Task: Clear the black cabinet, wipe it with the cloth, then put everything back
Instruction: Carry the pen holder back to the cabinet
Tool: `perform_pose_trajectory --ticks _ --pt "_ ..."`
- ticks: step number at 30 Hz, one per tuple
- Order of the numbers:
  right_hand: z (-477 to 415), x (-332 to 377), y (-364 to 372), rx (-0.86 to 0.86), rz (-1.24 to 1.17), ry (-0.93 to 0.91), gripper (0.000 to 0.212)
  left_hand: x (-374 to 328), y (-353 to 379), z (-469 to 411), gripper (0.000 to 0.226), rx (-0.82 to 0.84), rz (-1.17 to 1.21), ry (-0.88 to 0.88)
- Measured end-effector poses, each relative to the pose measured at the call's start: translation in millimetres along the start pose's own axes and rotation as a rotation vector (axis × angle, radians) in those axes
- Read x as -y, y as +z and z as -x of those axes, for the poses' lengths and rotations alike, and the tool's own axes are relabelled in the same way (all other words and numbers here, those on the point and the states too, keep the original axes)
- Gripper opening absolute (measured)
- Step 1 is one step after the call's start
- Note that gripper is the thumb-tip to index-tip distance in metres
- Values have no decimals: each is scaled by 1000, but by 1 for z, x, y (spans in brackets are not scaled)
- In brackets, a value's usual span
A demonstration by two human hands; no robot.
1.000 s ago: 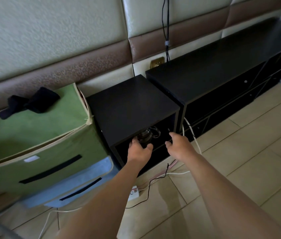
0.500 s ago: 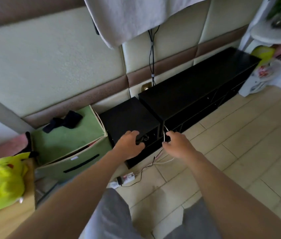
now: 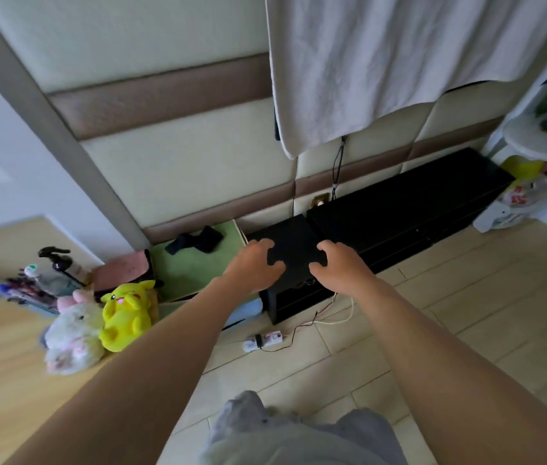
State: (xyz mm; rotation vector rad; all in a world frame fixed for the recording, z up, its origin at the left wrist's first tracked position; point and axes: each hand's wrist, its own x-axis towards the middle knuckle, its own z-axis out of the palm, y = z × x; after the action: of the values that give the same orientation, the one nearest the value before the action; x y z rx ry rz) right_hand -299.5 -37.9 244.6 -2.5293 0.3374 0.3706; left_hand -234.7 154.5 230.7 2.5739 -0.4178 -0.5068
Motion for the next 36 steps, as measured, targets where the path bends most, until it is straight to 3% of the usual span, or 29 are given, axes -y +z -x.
perform_pose_trajectory --ticks 6,16,31,36 --pt "7 57 0 33 4 -49 60 44 -56 28 64 -34 24 -101" --pt "-5 126 25 134 48 -204 59 96 -91 69 65 -103 105 -291" --pt "-23 162 42 352 63 -452 65 125 -93 153 54 -314 139 -688" --pt "-19 173 50 390 70 -491 64 137 -92 181 61 -338 156 -773"
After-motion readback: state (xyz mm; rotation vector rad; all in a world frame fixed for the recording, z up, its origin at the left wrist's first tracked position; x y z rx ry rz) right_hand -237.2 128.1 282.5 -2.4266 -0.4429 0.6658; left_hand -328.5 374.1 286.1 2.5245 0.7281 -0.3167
